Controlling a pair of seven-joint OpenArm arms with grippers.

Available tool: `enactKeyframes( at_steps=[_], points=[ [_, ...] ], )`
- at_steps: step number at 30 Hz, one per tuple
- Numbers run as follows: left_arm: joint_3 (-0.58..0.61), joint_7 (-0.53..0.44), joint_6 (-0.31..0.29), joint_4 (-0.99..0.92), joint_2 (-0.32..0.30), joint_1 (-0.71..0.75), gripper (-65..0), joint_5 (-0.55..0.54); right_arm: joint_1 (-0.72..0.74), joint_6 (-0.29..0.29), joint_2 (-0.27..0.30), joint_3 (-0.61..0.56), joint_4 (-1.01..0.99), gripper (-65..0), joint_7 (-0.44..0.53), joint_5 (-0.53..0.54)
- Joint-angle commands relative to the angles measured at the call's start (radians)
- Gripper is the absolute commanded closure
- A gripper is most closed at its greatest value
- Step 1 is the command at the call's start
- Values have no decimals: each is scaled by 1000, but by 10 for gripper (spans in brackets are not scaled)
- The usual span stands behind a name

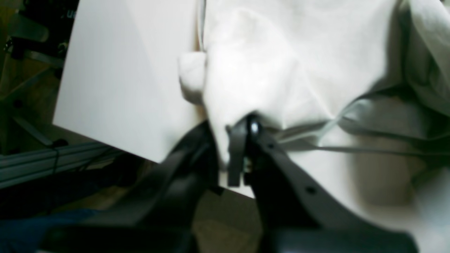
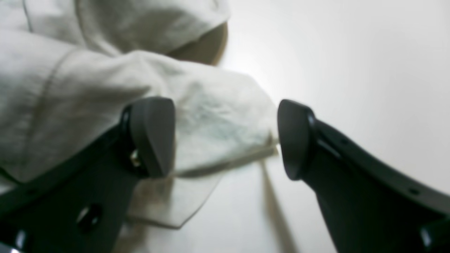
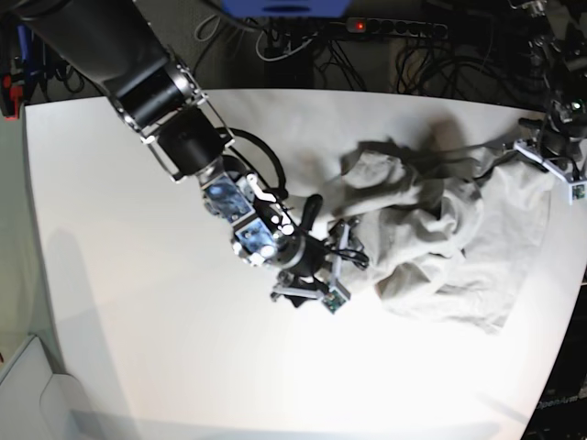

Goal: Layout the t-shirt on the table in an organized manner, then fold the t-shirt properly
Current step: 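Grasp a shirt layer with the right gripper near the left gripper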

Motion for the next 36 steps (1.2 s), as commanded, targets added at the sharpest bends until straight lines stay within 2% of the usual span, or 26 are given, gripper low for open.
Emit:
enactKeyframes(
  at_steps=[1, 5, 14, 21, 23, 26, 34, 36],
  points=[
    [-8, -16, 3, 18, -2, -8, -4, -1, 45, -1, -9, 5, -1, -464, 30, 6],
    [-5, -16, 3, 23, 10, -8, -4, 3, 71, -1, -11, 7, -77, -463, 31, 9],
    [-7, -16, 3, 18, 10, -3, -4, 0, 60, 0, -19, 7, -81, -463, 31, 9],
    [-8, -16, 3, 18, 10, -2, -4, -1, 28, 2, -52, 0, -83, -451, 67, 7],
    [-8, -16, 3, 18, 10, 0, -4, -1, 11, 3, -54, 0, -83, -419, 71, 6],
    [-8, -16, 3, 18, 10, 1, -4, -1, -12, 3, -69, -15, -83, -337, 71, 4],
    [-8, -16, 3, 17, 10, -6, -4, -1, -30, 3, -66, -165, -84, -22, 63, 4],
    [-8, -16, 3, 17, 10, -6, -4, -1, -30, 3, -66, -185, -117, 0, 68, 4]
  ],
)
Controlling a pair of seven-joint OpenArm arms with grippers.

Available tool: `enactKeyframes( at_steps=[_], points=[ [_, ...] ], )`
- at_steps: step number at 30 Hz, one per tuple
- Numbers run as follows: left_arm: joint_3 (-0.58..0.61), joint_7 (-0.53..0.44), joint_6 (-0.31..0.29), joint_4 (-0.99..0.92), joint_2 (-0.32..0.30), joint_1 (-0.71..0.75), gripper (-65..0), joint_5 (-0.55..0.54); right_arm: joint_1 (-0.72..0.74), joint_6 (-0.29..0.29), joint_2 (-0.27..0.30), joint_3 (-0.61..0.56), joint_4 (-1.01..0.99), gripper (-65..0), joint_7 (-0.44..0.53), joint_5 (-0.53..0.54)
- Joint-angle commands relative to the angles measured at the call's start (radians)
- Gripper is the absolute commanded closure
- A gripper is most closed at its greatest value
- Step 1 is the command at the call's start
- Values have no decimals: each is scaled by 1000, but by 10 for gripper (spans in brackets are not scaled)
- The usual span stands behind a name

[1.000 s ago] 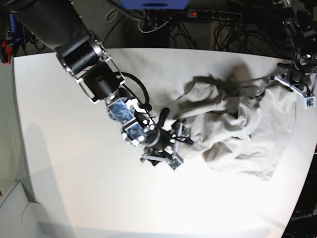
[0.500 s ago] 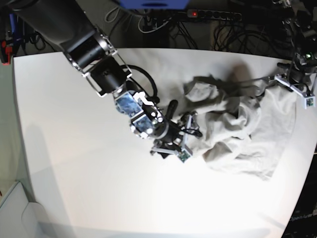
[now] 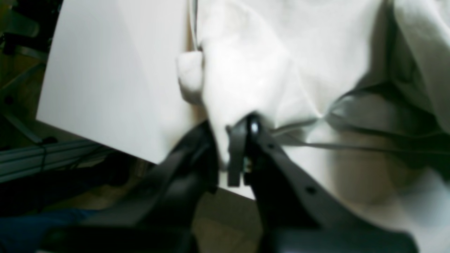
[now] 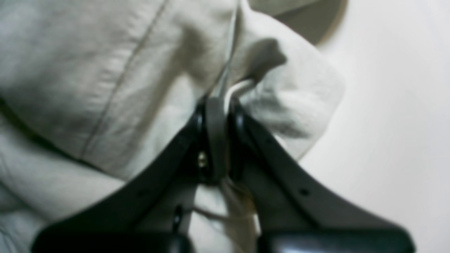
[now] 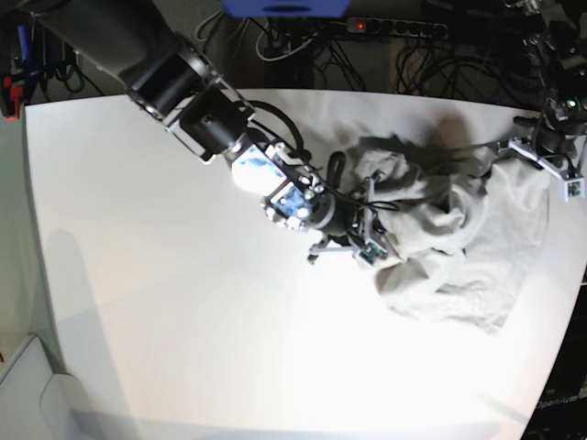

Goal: Layout the t-shirt on the table in an organized manner, then fold the t-shirt properly
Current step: 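Grasp a shirt layer with the right gripper near the left gripper, then drag the grasped layer with the right gripper away from the left gripper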

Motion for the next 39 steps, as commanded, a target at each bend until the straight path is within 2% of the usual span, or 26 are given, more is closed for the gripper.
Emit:
enactKeyframes(
  at_steps=[1, 5, 11, 16, 20, 27, 30, 34, 37, 39],
  points=[
    [-8, -18, 2, 16, -16, -7, -4, -2, 18, 8, -7, -3, -20, 0, -30, 0],
    [-8, -18, 2, 23, -16, -7, -4, -2, 53, 8, -3, 5, -39, 0, -30, 0],
    [-8, -18, 2, 25, -16, 3, -4, -3, 148, 2, 63, 36, -34, 0, -38, 1],
    [-8, -18, 2, 25, -16, 3, -4, -3, 242, 0, 94, 178, -39, 0, -30, 0],
    [-8, -18, 2, 25, -16, 3, -4, -3, 323, 0, 97, 306, -36, 0, -30, 0],
    [-8, -18, 2, 25, -16, 4, -4, -3, 439, -3, 97, 403, -39, 0, -30, 0],
    [-8, -18, 0, 25, -18, 4, -4, -3, 469, -52, 97, 438, -39, 0, -8, 0],
    [-8, -18, -3, 25, -18, 4, -4, -3, 475, -172, 98, 491, -40, 0, 154, 0],
    [-8, -18, -59, 25, -18, 3, -4, -2, 469, -251, 98, 550, -42, 0, 228, 0],
    [-8, -18, -89, 25, -18, 1, -4, 3, 450, -256, 98, 596, -40, 0, 231, 0]
  ],
)
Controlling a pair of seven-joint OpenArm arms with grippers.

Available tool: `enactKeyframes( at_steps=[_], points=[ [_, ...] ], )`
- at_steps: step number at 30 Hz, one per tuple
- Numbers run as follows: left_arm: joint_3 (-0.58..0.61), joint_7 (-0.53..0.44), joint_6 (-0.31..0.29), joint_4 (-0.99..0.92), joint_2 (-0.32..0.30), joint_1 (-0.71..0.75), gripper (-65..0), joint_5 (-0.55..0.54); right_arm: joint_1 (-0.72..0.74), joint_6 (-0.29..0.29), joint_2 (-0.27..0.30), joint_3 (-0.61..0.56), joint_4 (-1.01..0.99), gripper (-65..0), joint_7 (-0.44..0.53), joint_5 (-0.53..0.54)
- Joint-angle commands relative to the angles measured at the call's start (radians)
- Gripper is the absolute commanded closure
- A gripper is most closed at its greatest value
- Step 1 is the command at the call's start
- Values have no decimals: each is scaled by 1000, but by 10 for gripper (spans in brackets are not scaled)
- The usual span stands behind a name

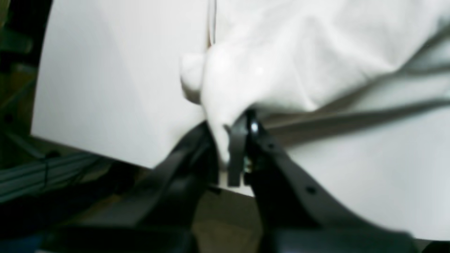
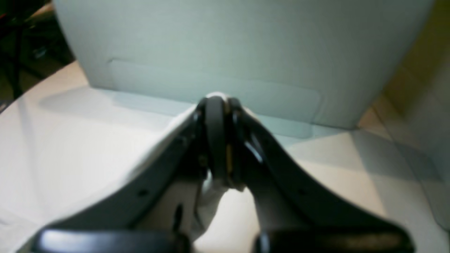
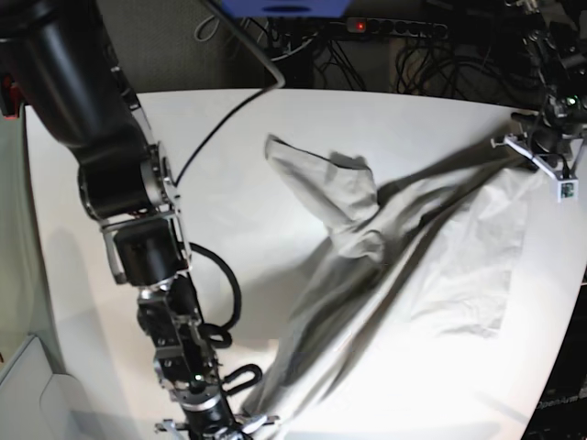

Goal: Layout the t-shirt on the table in an organized manner, then fold the t-shirt properly
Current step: 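Drag the grasped layer with the right gripper away from the left gripper, then release and move the right gripper to the shirt's end near the left gripper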

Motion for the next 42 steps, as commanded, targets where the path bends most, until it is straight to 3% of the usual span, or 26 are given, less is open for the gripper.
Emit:
enactKeyframes(
  at_steps=[1, 6, 10, 12, 17, 21, 27, 31, 38, 42],
  points=[
    [-6, -16, 1, 19, -18, -4, -4, 6, 29, -10, -5, 27, 17, 0, 31, 3],
    [-8, -16, -1, 11, -16, -4, -4, 6, -25, -10, -6, 51, 17, 0, 31, 3],
    [-8, -16, -1, 11, -18, -7, -4, 6, -72, -10, -6, 53, 17, -69, 28, 3],
    [-8, -16, -1, 11, -19, -10, -4, 6, -91, -10, -6, 53, 17, -145, 26, 3],
    [-6, -16, -1, 11, -24, -13, -4, 5, -138, -10, -6, 50, 23, -437, -2, 3],
    [-3, -47, -1, 10, -25, -15, -4, 8, -174, -10, 7, 54, 74, -566, -18, 3],
    [-5, -113, -1, -41, -27, -13, -4, 11, -447, -10, 56, 50, 437, -593, -112, 4],
    [-3, -119, -1, -110, -85, -30, -4, 0, -626, 13, 49, 50, 644, -594, -178, 4],
    [-8, -109, -2, -121, -179, -79, -4, 0, -876, 157, -19, 48, 911, -594, -356, 6],
    [-8, -108, -2, -107, -223, -131, -4, 2, -953, 272, -46, 13, 983, -594, -445, 7]
  ],
)
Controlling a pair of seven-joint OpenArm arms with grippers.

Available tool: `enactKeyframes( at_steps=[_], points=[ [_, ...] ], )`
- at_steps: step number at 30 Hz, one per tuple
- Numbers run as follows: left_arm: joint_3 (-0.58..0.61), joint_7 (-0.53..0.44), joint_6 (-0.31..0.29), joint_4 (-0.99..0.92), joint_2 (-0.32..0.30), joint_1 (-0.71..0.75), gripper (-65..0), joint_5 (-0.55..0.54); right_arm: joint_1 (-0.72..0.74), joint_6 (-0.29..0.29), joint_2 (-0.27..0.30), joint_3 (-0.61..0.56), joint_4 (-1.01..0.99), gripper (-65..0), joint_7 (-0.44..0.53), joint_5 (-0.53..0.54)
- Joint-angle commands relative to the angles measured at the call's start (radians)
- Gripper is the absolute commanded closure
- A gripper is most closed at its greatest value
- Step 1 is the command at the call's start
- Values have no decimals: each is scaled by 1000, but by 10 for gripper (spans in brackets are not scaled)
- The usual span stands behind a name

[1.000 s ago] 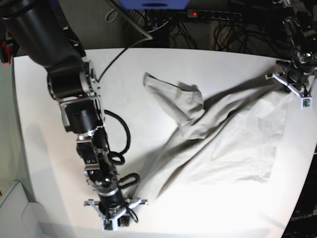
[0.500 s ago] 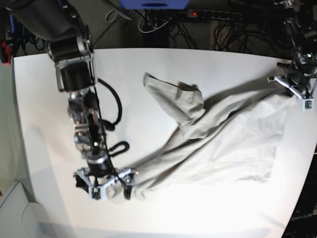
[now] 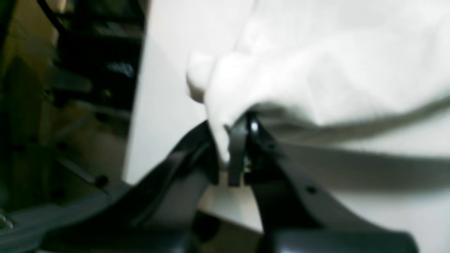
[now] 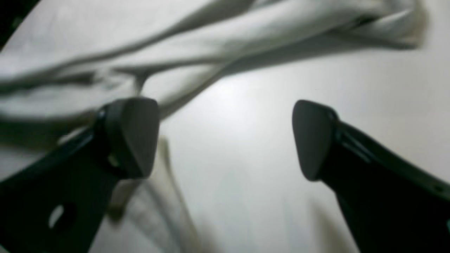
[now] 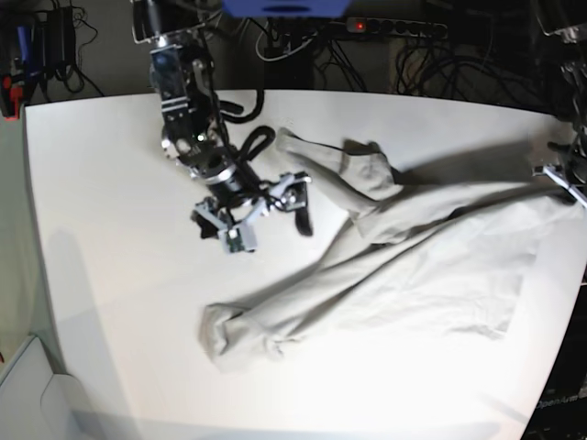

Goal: Layout the t-shirt on the table in an organized manner, then fold the t-shirt properly
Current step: 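Release and move the right gripper to the shirt's end near the left gripper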

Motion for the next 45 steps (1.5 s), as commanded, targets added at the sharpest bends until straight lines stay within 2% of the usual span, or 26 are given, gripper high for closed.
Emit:
enactKeyframes(
  at_steps=[1, 3, 6, 16, 26, 34, 45],
  points=[
    [-7, -9, 5, 27, -35, -24, -4, 4, 3, 30, -10, -28, 44, -593, 25, 10],
    [-18, 37, 5, 50, -55, -44, -4, 4, -40, 51, -2, -75, 74, -593, -1, 10],
    [-66, 64, 5, 46, -55, -82, -4, 2, -75, 54, -2, -106, 77, -593, -5, 10],
    [-63, 61, 5, 44, -13, -89, -4, 11, -112, 59, -1, -121, -4, -593, -12, 10],
    [-63, 70, 5, 46, -13, -87, -4, 11, -140, 59, 5, -293, -15, -593, -12, 10],
    [-64, 72, 5, 57, -13, -59, -4, 11, -88, 59, 5, -293, -128, -593, -12, 10],
    [-66, 72, 7, 57, -12, -38, -4, 13, -88, 59, 1, -298, -133, -589, -5, 12]
  ],
)
